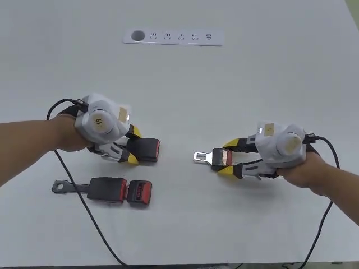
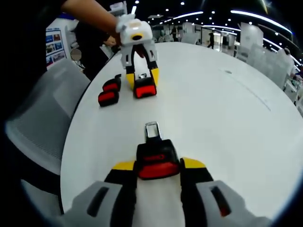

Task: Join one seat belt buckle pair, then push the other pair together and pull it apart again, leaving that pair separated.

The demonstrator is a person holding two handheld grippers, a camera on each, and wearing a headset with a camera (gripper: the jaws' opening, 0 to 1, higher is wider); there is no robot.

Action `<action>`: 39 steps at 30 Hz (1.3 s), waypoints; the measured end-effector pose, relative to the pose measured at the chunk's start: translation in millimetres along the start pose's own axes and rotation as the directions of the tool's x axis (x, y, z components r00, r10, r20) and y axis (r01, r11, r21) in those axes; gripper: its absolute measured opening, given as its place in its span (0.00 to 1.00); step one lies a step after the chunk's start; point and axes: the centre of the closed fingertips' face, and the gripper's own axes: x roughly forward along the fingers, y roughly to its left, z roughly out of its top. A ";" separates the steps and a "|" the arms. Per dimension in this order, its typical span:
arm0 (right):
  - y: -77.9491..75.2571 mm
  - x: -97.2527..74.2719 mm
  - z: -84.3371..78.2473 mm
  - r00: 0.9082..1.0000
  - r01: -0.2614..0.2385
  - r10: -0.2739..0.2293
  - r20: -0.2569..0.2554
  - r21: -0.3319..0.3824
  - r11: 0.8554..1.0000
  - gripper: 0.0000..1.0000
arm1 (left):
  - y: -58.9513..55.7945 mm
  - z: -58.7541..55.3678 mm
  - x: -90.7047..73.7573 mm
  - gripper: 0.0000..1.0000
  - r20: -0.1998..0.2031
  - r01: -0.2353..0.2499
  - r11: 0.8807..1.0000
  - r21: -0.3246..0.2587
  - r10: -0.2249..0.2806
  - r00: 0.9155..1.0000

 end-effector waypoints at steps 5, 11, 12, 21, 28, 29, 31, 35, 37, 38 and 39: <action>-0.2 -11.3 -9.6 1.000 0.002 -0.002 -0.013 0.004 1.000 0.36 | 0.1 0.1 -0.1 0.34 -0.001 -0.001 1.000 -0.002 0.001 1.000; -2.6 -17.0 -14.9 1.000 0.003 -0.003 -0.022 0.006 1.000 0.36 | 0.6 0.2 -0.3 0.34 -0.004 -0.002 1.000 -0.005 0.002 1.000; -2.9 -17.2 -15.2 1.000 0.002 -0.002 -0.024 0.004 1.000 0.36 | 0.6 0.2 -0.3 0.34 -0.005 -0.002 1.000 -0.004 0.002 1.000; -5.6 -21.0 -19.4 0.999 0.012 -0.012 -0.035 0.011 1.000 0.36 | 1.0 0.5 -0.4 0.34 -0.004 -0.007 1.000 -0.011 0.007 1.000; -4.2 -20.9 -14.6 0.999 0.032 -0.030 -0.039 0.053 0.998 0.42 | 0.4 2.9 0.5 0.35 -0.031 -0.010 1.000 -0.027 0.009 0.999; -5.0 -20.6 -14.6 0.999 0.043 -0.040 -0.037 0.068 0.997 0.47 | -1.1 5.0 0.7 0.38 -0.022 -0.004 0.999 -0.042 0.003 1.000; -7.9 -20.5 -11.8 0.997 0.069 -0.067 -0.024 0.085 0.994 0.62 | -5.5 5.9 -2.2 0.47 -0.019 0.008 0.996 -0.090 -0.010 1.000; -16.8 -26.4 1.2 0.989 0.143 -0.145 0.019 0.099 0.985 0.69 | 0.7 10.2 -15.5 0.58 0.020 -0.077 0.981 -0.178 0.082 0.996; -20.6 -28.9 8.6 0.980 0.183 -0.191 0.051 0.142 0.973 0.78 | 4.4 13.6 -23.9 0.67 0.049 -0.121 0.967 -0.223 0.135 0.990; -22.8 -30.2 9.7 0.975 0.202 -0.214 0.055 0.176 0.963 0.81 | 5.3 15.1 -27.5 0.70 0.060 -0.135 0.959 -0.248 0.154 0.986; -23.1 -31.1 10.6 0.973 0.209 -0.225 0.059 0.207 0.956 0.82 | 6.1 16.2 -31.6 0.73 0.070 -0.150 0.950 -0.274 0.175 0.982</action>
